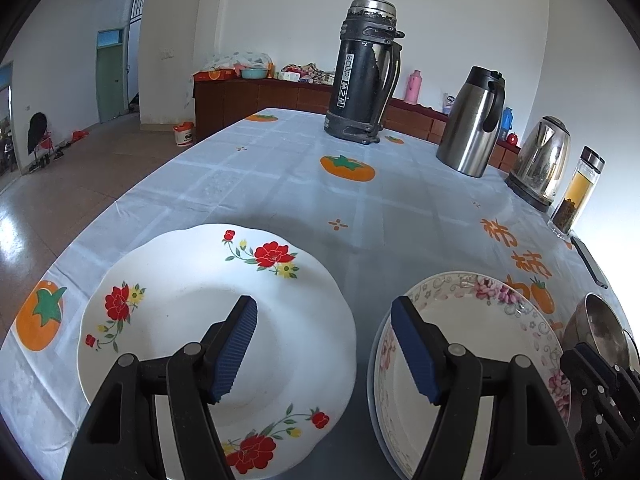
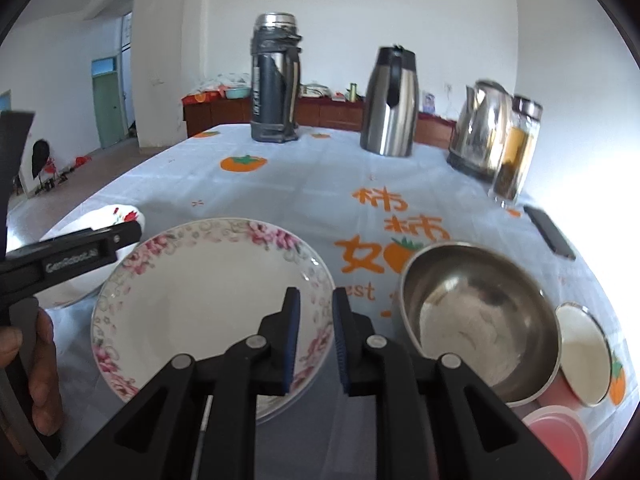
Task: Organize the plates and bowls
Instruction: 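Open the left gripper and withdraw from the stacked plates, then move the left gripper to the rim of the red-flower white plate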
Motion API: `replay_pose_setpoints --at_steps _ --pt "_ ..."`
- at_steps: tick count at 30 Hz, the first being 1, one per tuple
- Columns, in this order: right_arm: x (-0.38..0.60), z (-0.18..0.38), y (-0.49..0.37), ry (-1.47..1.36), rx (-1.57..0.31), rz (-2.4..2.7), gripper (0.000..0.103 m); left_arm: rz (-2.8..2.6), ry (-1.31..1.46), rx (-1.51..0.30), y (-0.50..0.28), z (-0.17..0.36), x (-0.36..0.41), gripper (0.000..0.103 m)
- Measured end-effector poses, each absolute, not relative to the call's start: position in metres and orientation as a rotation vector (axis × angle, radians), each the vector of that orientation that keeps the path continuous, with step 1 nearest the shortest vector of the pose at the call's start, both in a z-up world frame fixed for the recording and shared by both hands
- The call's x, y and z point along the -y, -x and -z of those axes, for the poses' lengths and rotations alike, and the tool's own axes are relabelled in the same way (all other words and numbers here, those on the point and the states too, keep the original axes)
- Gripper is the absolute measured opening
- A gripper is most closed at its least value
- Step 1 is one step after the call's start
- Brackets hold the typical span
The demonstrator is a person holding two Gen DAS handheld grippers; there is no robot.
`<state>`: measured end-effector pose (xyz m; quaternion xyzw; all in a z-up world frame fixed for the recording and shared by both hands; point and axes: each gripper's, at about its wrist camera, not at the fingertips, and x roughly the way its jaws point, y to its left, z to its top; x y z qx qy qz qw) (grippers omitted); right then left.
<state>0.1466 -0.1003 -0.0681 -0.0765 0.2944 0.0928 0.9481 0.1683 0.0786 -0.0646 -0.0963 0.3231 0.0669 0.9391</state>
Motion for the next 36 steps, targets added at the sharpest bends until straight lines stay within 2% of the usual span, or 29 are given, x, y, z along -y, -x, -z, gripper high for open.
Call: replay_pose_setpoints --at_steps 10,17,26,31,36 --pt "0.095 0.068 -0.145 0.173 -0.596 -0.216 0.017 -0.167 0.170 -0.646 -0.167 0.063 -0.079 0.072" --pt "0.093 0.066 -0.140 0.175 -0.582 -0.232 0.035 -0.200 0.136 -0.616 -0.162 0.058 -0.079 0.072" --pt "0.078 0.065 -0.140 0.159 -0.613 -0.320 0.038 -0.209 0.145 -0.625 -0.148 0.048 -0.093 0.072" --pt "0.057 0.054 -0.141 0.151 -0.607 -0.389 0.039 -0.313 0.083 -0.572 -0.127 0.034 -0.122 0.072" --pt "0.023 0.044 -0.151 0.151 -0.605 -0.464 0.039 -0.422 0.100 -0.603 -0.117 0.041 -0.161 0.072"
